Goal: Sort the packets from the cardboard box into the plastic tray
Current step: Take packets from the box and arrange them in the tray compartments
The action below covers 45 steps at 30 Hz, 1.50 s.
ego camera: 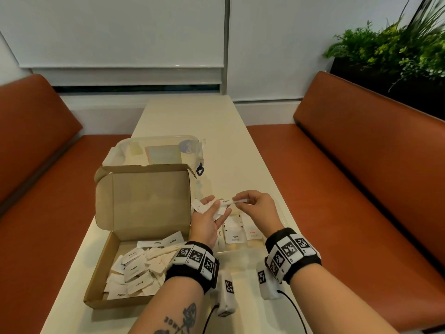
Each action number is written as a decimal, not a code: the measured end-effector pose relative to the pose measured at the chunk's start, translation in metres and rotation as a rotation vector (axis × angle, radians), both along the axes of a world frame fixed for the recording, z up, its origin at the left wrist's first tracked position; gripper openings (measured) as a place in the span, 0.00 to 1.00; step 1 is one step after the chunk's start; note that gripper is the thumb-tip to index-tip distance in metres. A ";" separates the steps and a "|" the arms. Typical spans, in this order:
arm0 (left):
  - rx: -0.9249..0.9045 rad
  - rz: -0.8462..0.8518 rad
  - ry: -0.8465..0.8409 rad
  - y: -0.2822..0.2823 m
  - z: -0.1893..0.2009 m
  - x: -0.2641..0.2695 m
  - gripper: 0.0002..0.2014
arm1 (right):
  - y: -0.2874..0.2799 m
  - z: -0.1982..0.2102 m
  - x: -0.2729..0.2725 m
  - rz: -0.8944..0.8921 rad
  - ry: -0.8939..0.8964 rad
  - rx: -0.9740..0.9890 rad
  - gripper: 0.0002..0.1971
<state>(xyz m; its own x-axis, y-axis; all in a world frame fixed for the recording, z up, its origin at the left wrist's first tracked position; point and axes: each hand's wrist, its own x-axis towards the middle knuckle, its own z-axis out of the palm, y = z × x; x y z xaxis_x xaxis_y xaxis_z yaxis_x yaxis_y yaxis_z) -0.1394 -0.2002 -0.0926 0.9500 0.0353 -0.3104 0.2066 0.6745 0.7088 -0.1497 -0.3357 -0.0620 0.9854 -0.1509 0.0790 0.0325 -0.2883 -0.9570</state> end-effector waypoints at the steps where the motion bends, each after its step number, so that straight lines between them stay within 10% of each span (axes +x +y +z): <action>1: 0.016 -0.008 -0.011 0.000 0.000 0.000 0.09 | 0.000 0.001 0.000 0.003 0.021 0.078 0.06; 13: 0.199 0.038 -0.061 0.005 -0.009 0.002 0.08 | 0.006 -0.002 0.006 0.114 0.218 -0.086 0.05; 24: 0.342 0.168 -0.064 0.007 -0.017 0.013 0.19 | 0.014 -0.016 0.001 -0.146 0.297 -0.071 0.08; 45: 0.298 0.202 0.005 0.007 -0.034 0.016 0.16 | 0.054 -0.053 0.000 0.178 0.125 -0.969 0.11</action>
<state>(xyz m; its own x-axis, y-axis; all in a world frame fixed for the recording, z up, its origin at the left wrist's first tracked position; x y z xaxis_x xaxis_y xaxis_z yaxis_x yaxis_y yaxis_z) -0.1236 -0.1930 -0.1262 0.9131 0.3115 -0.2631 0.0945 0.4660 0.8797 -0.1497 -0.2819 -0.1151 0.9971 0.0745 -0.0162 0.0659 -0.9486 -0.3096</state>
